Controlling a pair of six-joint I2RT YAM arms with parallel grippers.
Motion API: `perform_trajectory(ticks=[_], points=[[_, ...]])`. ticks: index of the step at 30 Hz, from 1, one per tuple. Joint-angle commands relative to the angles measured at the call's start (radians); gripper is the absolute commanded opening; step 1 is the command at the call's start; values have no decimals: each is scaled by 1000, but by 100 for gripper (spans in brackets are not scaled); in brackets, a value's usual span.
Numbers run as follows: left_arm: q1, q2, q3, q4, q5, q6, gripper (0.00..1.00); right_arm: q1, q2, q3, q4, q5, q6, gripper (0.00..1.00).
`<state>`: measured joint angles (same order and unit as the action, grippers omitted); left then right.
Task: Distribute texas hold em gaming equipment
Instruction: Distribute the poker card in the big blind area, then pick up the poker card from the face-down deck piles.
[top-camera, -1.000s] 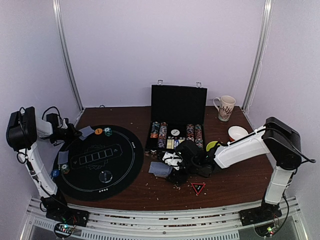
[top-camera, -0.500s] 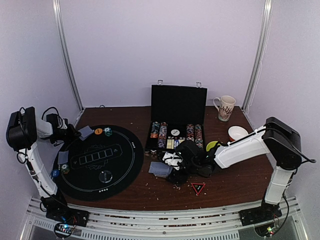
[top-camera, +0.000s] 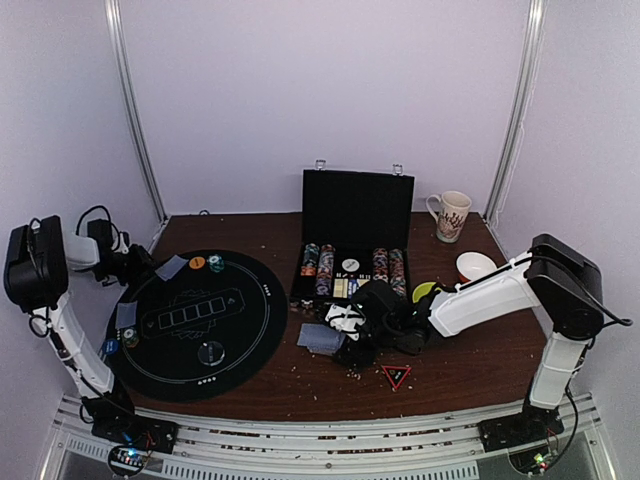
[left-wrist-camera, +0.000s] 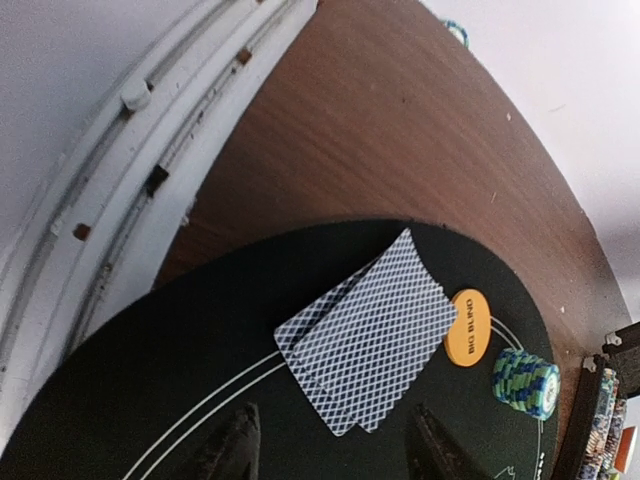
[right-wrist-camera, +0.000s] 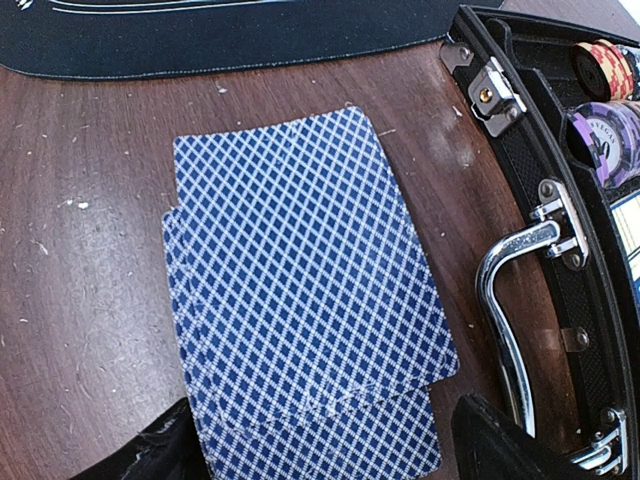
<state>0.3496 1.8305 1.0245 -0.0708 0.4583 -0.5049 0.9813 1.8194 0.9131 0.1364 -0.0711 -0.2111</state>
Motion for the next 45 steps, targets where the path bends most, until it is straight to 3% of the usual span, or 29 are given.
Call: perform_trajectory(ticks=[1,5,10,13,21,24,31,35,37,42,45], points=[[-29,-171,11,-8,-129,36,53,-3,-2,-24,-108,22,-20,87],[-202,-339,13,-78,-229,100,57,-3,0,-24,-105,27,-19,87],[-516,-491,-41,-94,-278,140,87,-3,2,-25,-103,23,-19,88],[-658,-515,-74,-76,-230,144,90,-3,3,-29,-98,20,-23,88],[-986,-289,-46,-168,55,40,83,-3,4,-30,-93,21,-26,88],[-1035,-181,-10,-207,136,20,85,-3,4,-30,-93,20,-25,88],[-1063,-40,9,-201,103,30,88,-3,-3,-39,-84,21,-20,88],[-1063,32,28,-110,114,-2,82,-3,3,-36,-83,16,-16,87],[-1063,64,36,-67,132,-24,69,-3,3,-34,-84,15,-15,87],[-1064,123,66,-42,140,-48,47,-4,-5,-41,-87,19,-17,87],[-1063,113,72,-39,152,-48,40,-3,-6,-45,-87,21,-15,87]])
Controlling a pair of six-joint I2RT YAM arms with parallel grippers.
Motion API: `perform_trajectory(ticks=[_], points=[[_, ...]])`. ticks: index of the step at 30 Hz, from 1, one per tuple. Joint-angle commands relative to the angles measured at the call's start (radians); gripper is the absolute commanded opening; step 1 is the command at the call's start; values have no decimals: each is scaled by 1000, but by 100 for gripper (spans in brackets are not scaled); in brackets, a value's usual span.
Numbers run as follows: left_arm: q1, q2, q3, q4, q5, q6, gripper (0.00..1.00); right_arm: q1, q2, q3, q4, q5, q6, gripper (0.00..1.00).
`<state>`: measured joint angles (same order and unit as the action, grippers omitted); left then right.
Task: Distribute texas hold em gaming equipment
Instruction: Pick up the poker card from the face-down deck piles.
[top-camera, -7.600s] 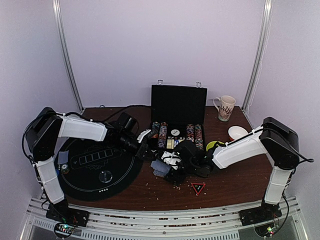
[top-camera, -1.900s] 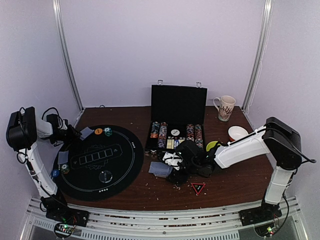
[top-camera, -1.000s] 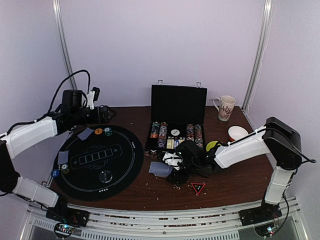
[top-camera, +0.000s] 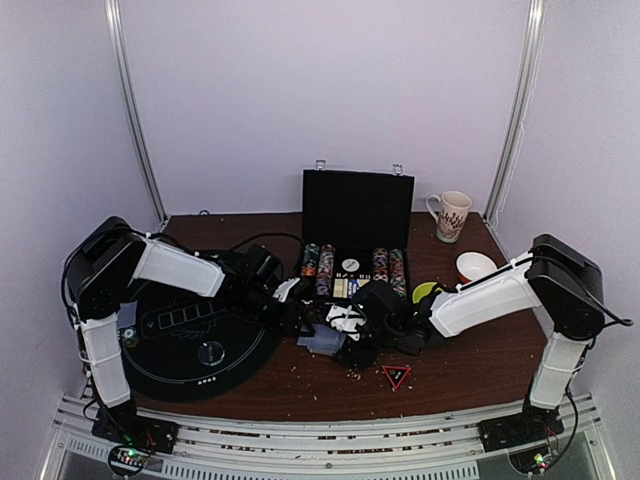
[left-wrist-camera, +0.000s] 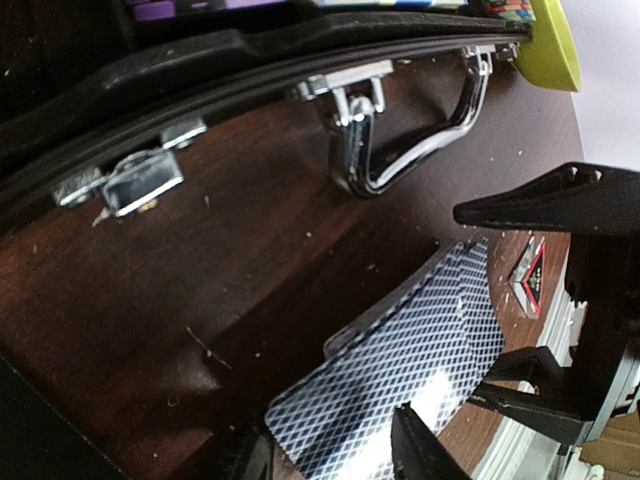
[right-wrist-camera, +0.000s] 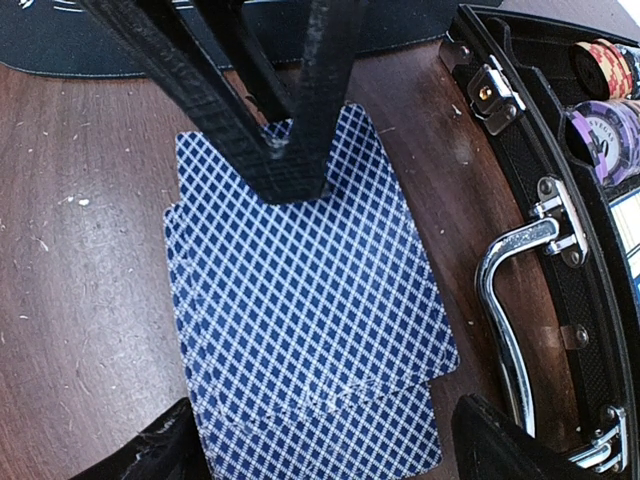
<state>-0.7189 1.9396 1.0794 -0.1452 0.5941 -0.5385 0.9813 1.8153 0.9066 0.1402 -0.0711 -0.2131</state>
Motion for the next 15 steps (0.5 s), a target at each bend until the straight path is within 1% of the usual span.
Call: perform_trajectory(ticks=[1,5,6,12,15], points=[[5,-4,17,37,18,-12,37,-4,-2,-41,-88,22,-11,87],[7,-32,12,12,-12,19,17,-3,2,-44,-81,19,-5,87],[8,-34,9,6,-17,26,14,-4,3,-42,-82,19,-6,87],[33,-49,-23,4,-22,34,7,-3,-4,-41,-87,25,-9,87],[44,-65,-26,1,-20,43,2,-4,-4,-44,-89,28,-8,87]])
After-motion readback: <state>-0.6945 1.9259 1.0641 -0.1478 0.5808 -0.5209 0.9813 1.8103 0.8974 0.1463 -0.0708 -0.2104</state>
